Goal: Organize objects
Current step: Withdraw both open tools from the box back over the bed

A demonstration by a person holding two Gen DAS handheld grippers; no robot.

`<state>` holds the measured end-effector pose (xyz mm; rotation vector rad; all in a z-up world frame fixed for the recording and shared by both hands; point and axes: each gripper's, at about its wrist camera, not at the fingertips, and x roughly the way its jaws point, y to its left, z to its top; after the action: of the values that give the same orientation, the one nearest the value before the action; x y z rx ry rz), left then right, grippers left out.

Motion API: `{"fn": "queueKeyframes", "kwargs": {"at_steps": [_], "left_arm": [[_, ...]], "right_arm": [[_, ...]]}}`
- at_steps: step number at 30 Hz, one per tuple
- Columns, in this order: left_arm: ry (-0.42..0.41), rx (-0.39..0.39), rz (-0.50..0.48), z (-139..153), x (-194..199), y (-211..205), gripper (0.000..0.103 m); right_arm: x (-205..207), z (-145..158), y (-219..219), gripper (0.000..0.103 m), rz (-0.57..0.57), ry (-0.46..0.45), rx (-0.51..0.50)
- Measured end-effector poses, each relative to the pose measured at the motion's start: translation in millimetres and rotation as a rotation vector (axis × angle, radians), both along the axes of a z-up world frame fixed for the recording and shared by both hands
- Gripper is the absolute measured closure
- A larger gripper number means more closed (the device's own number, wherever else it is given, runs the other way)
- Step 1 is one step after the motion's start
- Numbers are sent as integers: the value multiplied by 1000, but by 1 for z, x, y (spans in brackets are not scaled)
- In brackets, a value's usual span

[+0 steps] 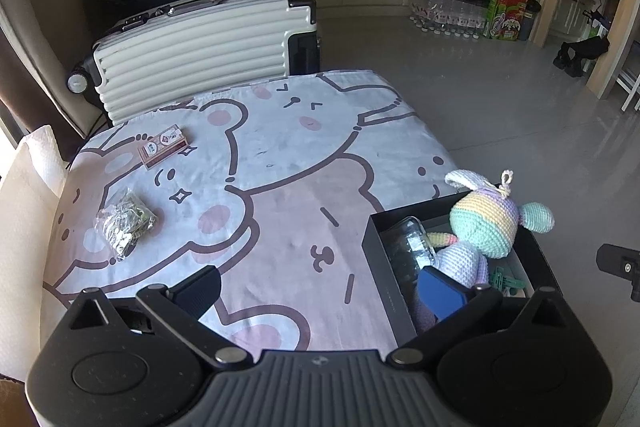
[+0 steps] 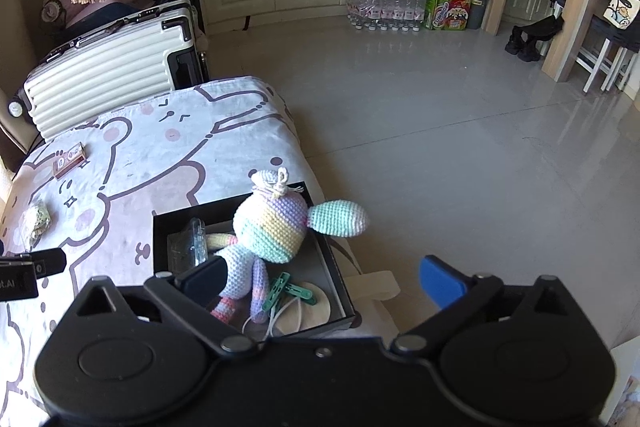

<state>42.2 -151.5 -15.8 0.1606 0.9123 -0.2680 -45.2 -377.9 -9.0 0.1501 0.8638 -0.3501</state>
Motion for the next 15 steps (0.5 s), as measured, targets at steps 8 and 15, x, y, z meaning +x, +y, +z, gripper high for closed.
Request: {"fn": "queueKeyframes", "kwargs": {"at_steps": [8,15], "left_arm": [[-2,-1,8,-2,2,1,0],[-2,3,37,-2,7,16,0]], "right_arm": [[4,-3,1,0,10,10,-1],[12,-7,6,0,24,20,4]]}}
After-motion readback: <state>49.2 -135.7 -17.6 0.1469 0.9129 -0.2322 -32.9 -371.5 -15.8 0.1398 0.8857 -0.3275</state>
